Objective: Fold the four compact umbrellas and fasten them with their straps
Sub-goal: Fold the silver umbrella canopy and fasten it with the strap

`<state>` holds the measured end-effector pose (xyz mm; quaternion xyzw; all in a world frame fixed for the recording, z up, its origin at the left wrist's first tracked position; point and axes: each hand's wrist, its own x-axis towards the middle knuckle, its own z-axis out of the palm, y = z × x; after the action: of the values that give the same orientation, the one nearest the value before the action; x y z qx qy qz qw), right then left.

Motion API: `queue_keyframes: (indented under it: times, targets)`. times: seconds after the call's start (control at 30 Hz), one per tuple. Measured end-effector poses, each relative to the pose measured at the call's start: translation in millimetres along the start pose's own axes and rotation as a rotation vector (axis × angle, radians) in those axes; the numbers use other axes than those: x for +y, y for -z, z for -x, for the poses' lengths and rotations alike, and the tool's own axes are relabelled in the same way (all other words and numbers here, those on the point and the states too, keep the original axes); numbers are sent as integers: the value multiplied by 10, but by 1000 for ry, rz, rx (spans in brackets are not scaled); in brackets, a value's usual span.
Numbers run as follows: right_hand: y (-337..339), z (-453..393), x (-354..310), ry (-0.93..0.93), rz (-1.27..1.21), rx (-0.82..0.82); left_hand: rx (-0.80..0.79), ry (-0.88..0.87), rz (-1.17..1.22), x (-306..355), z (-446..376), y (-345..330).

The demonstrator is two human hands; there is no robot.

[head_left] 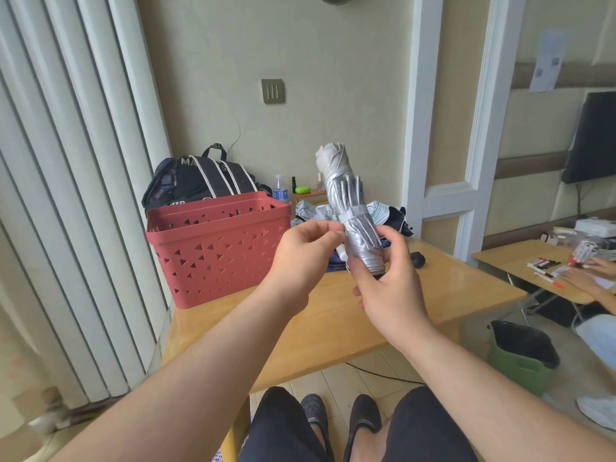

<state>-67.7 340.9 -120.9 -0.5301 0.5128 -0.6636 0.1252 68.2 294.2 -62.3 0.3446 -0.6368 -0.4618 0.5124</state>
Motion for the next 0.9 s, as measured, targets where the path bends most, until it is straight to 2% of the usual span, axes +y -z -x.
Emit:
queue_keyframes:
  times: [0.1, 0.3, 0.37, 0.63, 0.9]
  targets:
    - [-18, 20, 3, 11, 86, 24, -20, 55, -9, -6, 3, -29]
    - [2, 94, 8, 186, 433, 60, -31, 136, -73, -4, -21, -40]
    - [8, 89, 33, 192, 492, 53, -30, 156, -77, -19, -25, -52]
    - [18, 50, 164, 75, 488, 10, -22, 222, 57, -96, -77, -219]
    - [47, 46, 177, 70, 496, -6, 59, 236, 239, -200, -84, -285]
